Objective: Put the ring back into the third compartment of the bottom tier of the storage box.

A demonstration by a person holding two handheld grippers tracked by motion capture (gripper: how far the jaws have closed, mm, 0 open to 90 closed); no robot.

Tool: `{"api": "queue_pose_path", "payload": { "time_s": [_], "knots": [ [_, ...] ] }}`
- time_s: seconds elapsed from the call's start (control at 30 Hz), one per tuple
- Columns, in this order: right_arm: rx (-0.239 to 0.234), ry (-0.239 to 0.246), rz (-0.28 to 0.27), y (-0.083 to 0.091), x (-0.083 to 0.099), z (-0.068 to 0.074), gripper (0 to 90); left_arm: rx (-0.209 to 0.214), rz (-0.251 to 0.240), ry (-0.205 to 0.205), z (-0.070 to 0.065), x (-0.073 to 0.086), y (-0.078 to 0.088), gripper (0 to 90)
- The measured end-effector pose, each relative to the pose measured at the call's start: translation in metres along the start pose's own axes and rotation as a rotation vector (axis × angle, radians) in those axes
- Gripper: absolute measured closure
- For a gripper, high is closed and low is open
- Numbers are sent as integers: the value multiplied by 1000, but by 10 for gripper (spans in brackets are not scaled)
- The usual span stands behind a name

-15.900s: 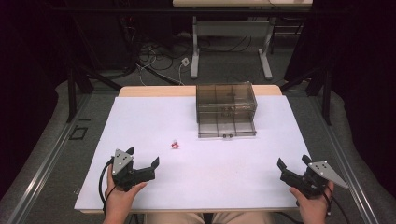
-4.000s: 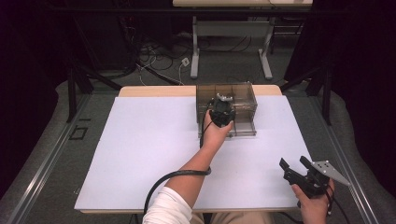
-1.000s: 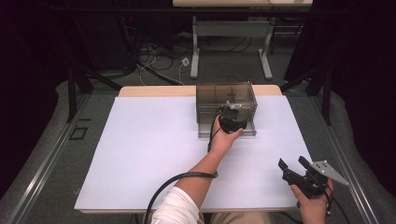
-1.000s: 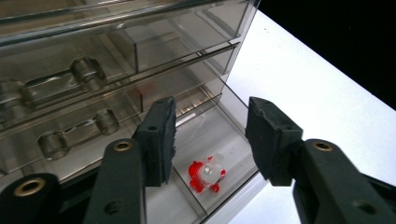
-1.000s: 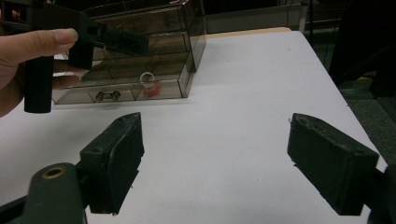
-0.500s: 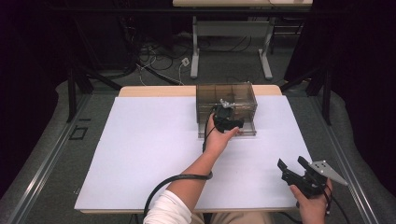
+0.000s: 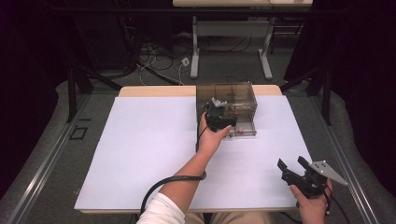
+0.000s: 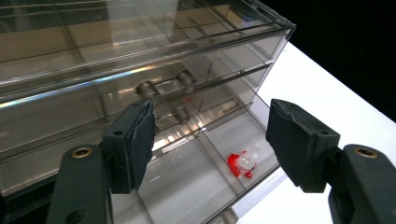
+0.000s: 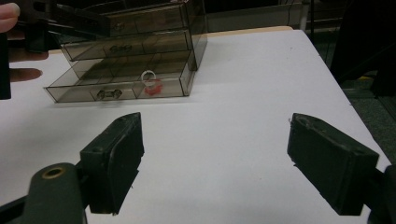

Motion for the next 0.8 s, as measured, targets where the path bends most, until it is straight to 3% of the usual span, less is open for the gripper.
{"api": "queue_pose_path", "payload": {
  "time_s": [0.33,0.67,0.8],
  "knots": [
    [-4,4,2,0,0,1,180,0,-31,5,9,-2,16,293],
    [-5,8,-1,0,0,2,180,39,-51,40,14,-1,37,258],
    [-5,4,4,0,0,3,180,54,-61,48,15,-1,45,182]
  ]
}}
Point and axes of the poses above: each handheld gripper's, and its own axes: y roughly backward along the jaws, x roughly out of its underside, z roughly to its left, the point moved 9 cm from there along -y, roughly forward along the jaws, and after that the axes turned 7 degrees about y, right-handed, at the moved point
